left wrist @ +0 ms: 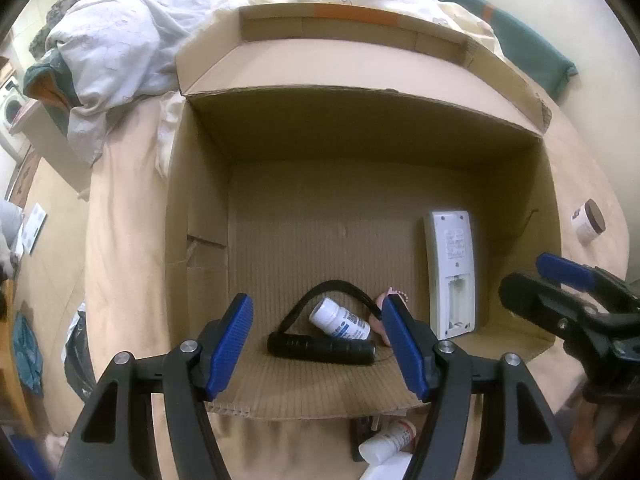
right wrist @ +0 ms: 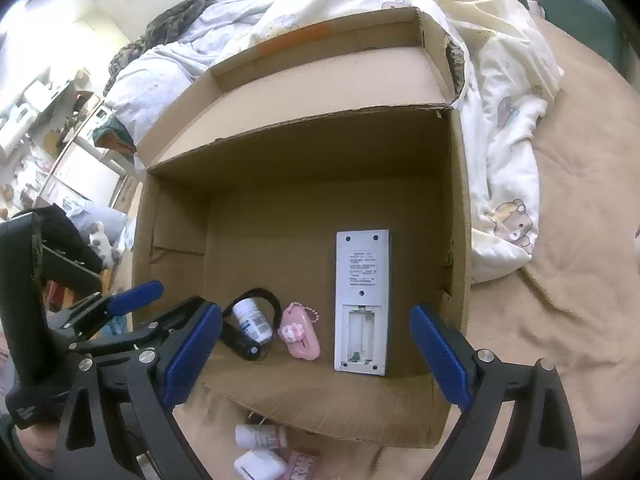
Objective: Organize rigid objects
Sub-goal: 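Place the flashlight in the box with the left gripper while the right drops the pink pouch beside it, then grasp the large white pill bottle with the left gripper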
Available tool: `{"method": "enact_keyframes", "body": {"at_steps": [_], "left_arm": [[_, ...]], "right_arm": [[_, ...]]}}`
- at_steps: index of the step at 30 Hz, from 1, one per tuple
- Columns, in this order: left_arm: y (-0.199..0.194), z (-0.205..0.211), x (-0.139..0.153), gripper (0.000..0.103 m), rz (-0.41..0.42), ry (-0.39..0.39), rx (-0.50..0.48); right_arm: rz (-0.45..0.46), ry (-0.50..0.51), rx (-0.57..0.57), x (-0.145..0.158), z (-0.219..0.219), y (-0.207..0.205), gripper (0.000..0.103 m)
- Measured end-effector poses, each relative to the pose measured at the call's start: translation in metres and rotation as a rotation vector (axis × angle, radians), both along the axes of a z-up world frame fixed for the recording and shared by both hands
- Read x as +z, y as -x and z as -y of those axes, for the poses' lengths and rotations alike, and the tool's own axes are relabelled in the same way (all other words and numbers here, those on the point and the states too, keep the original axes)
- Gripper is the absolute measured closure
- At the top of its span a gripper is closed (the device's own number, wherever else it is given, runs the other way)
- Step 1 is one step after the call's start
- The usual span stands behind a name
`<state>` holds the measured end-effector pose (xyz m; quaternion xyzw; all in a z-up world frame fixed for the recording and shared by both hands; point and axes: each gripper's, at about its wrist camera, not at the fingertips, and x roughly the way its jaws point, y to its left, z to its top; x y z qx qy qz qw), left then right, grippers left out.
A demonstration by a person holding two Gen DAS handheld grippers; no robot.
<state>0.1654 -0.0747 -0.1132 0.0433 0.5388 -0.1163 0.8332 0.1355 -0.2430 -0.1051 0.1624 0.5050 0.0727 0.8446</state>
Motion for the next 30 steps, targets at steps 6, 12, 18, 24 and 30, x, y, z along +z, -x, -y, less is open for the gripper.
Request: {"method": "enact_keyframes", "body": {"at_steps": [6,12,18,24,30], "left_arm": [[0.004,0.002,0.002,0.039,0.004,-0.003,-0.014],[0.013,-0.003,0.007,0.039,0.019,-0.016,-0.023],[0.029,-0.01,0.031,0.039,0.023,-0.019,-0.03],[0.054,-0.018,0.043,0.039,0.004,-0.036,-0.039],[0.079,-0.027,0.013,0.039,-0.078,-0.039,-0.027]], "right_arm": [[0.017,0.014,0.01,0.008,-0.001,0.004,0.002],[0.029,0.044,-0.007,0.015,0.002,0.018,0.002],[0.013,0.037,-0.017,0.025,0.012,0.038,0.002],[-0.052,-0.002,-0.021,0.025,0.019,0.059,0.002],[-0.155,-0.04,-0.055,-0.005,0.025,0.082,0.002]]}}
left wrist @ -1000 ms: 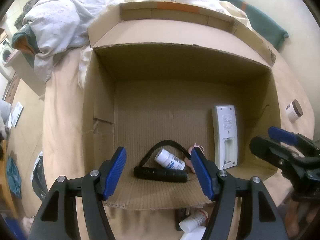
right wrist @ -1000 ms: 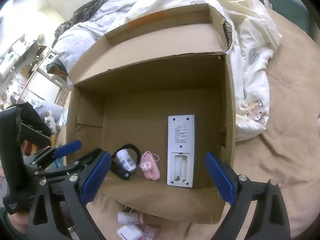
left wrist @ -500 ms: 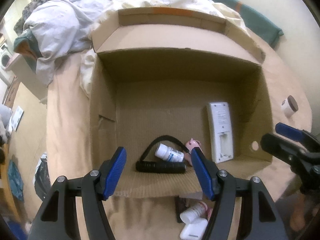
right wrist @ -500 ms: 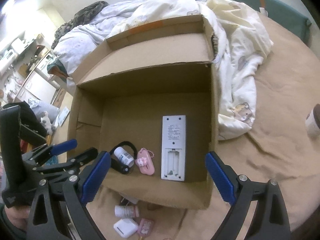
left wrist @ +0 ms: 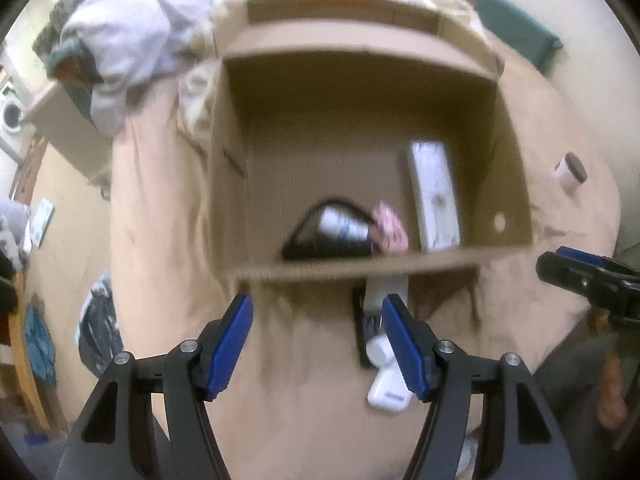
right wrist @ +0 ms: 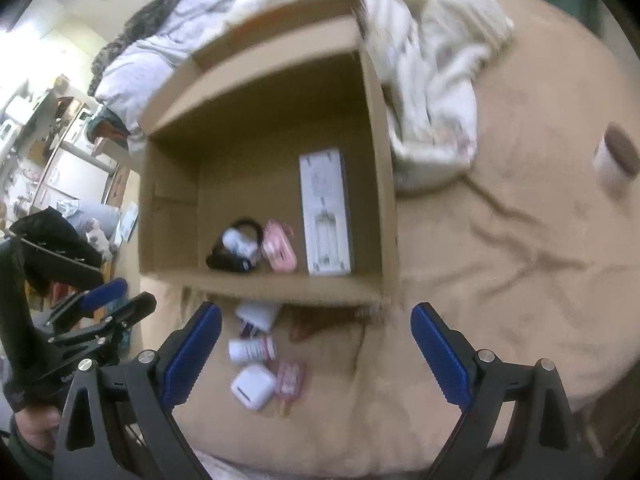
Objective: Organize rigid objects
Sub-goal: 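Grasp the large white pill bottle with the left gripper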
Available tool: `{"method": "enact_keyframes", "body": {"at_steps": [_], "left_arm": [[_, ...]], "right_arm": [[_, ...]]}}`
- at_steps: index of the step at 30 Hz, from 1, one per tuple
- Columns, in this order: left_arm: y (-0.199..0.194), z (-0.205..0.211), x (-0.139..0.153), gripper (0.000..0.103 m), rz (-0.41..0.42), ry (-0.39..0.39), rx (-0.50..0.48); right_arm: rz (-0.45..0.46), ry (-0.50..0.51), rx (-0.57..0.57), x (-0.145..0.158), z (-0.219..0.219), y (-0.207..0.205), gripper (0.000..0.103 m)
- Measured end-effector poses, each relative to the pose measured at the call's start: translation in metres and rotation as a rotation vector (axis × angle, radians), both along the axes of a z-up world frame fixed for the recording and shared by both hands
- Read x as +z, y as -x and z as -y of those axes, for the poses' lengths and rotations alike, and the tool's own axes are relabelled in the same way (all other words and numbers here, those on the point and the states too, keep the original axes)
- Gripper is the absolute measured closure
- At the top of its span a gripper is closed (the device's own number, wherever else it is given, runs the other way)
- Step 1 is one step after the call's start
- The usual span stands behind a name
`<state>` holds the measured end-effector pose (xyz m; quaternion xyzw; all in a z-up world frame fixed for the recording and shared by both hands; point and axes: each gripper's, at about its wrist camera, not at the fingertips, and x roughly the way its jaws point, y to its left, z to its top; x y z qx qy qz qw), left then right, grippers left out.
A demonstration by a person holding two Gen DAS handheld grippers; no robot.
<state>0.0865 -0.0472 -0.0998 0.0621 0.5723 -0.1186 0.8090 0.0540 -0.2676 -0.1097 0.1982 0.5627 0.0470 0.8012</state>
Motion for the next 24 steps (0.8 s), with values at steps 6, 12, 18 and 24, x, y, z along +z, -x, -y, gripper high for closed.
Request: {"method": "enact_keyframes", "body": {"at_steps": [6,12,18,24], "left_arm": [[0.011,0.012,-0.036,0.039,-0.104,0.027,0.036],[0.019,0.044,-0.053,0.039,-0.173,0.058,0.05],[0.019,0.076,-0.078,0.039,-0.177,-0.013,0.071],[0.018,0.091,-0.103,0.054,-0.184,-0.105,0.05]], "right_arm": [[-0.067,0.016,-0.027,-0.025,-0.001,0.005,0.002],[-0.096,-0.012,-0.045,-0.036,0.003,-0.009,0.002],[-0.083,-0.03,-0.067,-0.032,0.011,-0.014,0.002],[-0.065,-0.055,-0.059,-0.026,0.018,-0.013,0.002]]}}
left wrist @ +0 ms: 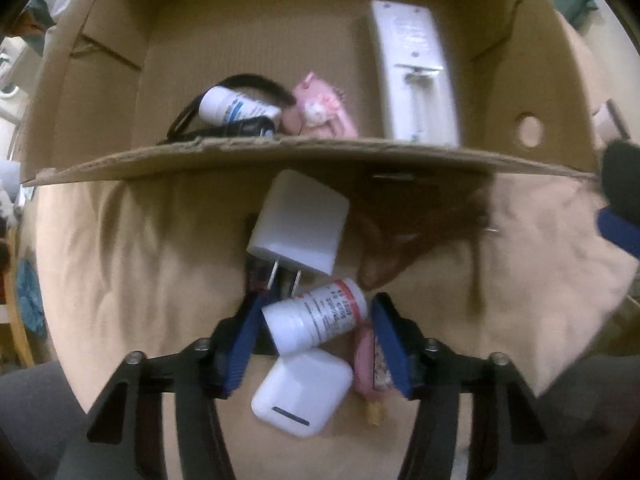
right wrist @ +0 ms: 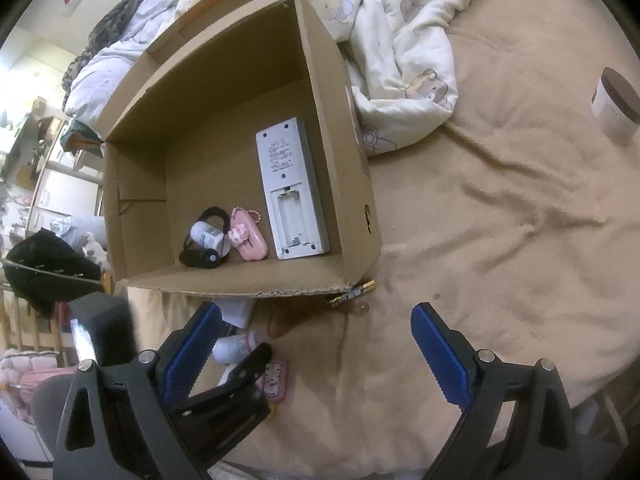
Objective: Organize rigid objects
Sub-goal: 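Grasp the large white pill bottle with the left gripper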
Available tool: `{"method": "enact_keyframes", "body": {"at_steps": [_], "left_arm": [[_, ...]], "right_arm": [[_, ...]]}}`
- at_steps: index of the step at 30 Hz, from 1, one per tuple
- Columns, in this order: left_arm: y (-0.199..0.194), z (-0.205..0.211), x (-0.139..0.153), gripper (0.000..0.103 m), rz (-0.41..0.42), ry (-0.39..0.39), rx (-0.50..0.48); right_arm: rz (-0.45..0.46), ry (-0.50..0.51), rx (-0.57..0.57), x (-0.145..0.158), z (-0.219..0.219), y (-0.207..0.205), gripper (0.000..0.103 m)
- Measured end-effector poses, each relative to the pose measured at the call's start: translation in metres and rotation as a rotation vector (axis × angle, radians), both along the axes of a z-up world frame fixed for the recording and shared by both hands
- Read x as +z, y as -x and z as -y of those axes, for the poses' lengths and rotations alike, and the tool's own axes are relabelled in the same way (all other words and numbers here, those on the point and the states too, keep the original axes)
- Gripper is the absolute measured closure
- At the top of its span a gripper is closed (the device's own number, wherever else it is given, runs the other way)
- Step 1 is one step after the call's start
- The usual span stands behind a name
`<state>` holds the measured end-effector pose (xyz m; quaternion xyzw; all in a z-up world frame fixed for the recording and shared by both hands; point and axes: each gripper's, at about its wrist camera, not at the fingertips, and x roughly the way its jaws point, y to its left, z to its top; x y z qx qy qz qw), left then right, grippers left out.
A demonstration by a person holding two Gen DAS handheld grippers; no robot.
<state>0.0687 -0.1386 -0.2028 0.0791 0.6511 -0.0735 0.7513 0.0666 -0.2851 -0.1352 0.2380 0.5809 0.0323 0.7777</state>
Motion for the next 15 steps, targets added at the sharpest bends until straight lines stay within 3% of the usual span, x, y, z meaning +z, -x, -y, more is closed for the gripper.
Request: {"method": "enact_keyframes", "body": {"at_steps": [7,12,15], "left_arm": [[-0.003,-0.005,0.009,0.054,-0.012,0.032,-0.017],[-0.009,-0.035,0.039,0.054,0.013,0.049,-0.036],[-0.01,-0.053,0.064,0.054,0.052,0.05,-0.055]], "right_arm": [[0.0,-0.041,0.013,0.002,0.004,-0.001,0.002],[-0.045,-0.078,0.055,-0.007,-0.004,-0.002,0.002],[-0.064,-0.048,0.125,-0.014,-0.02,-0.001,0.006]]}}
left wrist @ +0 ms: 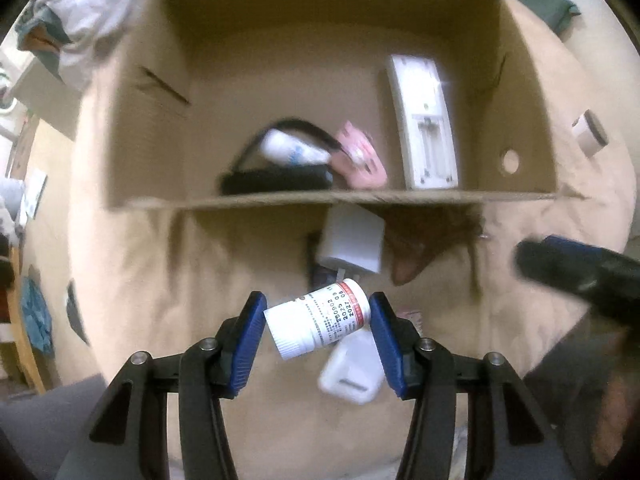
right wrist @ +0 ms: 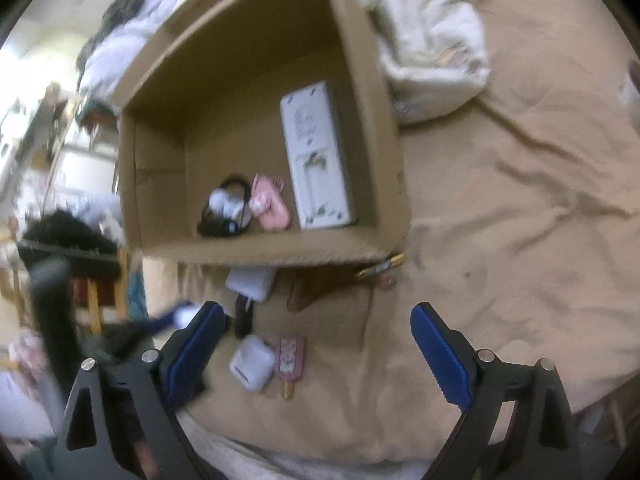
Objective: Organize rigid objects
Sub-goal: 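Grasp the large white pill bottle with the left gripper, then carry the pill bottle toward the box while the right grasps the pink popsicle keychain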
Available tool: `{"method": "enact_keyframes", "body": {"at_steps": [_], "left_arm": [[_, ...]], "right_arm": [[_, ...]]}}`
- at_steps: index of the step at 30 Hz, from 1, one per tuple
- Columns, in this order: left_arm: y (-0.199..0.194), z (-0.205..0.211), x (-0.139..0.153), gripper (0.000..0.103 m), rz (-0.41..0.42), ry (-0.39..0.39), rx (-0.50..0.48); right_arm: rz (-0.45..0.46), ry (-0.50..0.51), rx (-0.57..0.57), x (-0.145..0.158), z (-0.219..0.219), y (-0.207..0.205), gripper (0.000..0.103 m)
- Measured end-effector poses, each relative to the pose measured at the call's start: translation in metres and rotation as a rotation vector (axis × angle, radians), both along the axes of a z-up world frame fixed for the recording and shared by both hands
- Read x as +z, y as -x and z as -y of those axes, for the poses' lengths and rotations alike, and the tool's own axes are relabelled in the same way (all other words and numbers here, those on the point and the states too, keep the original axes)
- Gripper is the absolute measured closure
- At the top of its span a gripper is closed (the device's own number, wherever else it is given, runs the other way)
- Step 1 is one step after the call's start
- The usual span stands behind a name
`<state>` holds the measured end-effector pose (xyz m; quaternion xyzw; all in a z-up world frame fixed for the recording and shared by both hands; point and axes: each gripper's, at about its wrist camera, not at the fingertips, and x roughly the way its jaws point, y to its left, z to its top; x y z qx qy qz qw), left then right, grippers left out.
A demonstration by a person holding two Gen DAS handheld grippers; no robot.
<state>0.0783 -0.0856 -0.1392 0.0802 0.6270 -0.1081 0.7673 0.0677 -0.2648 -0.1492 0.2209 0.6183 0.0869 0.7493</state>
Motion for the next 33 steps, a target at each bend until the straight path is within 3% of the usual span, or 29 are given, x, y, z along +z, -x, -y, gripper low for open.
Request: {"method": "enact_keyframes", "body": {"at_steps": [5,7,9,16,23,26,33], "left_arm": [[0.002,-0.025,0.033,0.054,0.053,0.015,-0.018],[0.001,-0.031,0.042,0.054,0.082,0.014,-0.027],[0.002,-0.035,0.043,0.054,0.098,0.019,-0.027],[-0.003,-0.035,0.021,0.054,0.059,0.086,-0.012],[-0.004,-0.034,0.01,0.054,0.012,0.143,0.019],[-0.004,-0.035,0.012,0.054,0.013,0.153,0.022],[-0.004,-0.037,0.018,0.054,0.024,0.166,0.024]], "right_arm": [[-0.09,-0.07,0.08,-0.024,-0.024,0.002,0.045],[-0.14,-0.167,0.075,-0.036,-0.029,0.004,0.053],[-0.164,-0.153,0.077,-0.043,-0.033,0.005,0.06],[-0.224,-0.092,0.102,-0.064,-0.055,0.008,0.061],[-0.205,-0.045,0.111,-0.071,-0.068,0.008,0.063],[-0.209,-0.049,0.096,-0.069,-0.063,0.006,0.075],[-0.135,-0.027,0.115,-0.048,-0.061,0.013,0.076]]}}
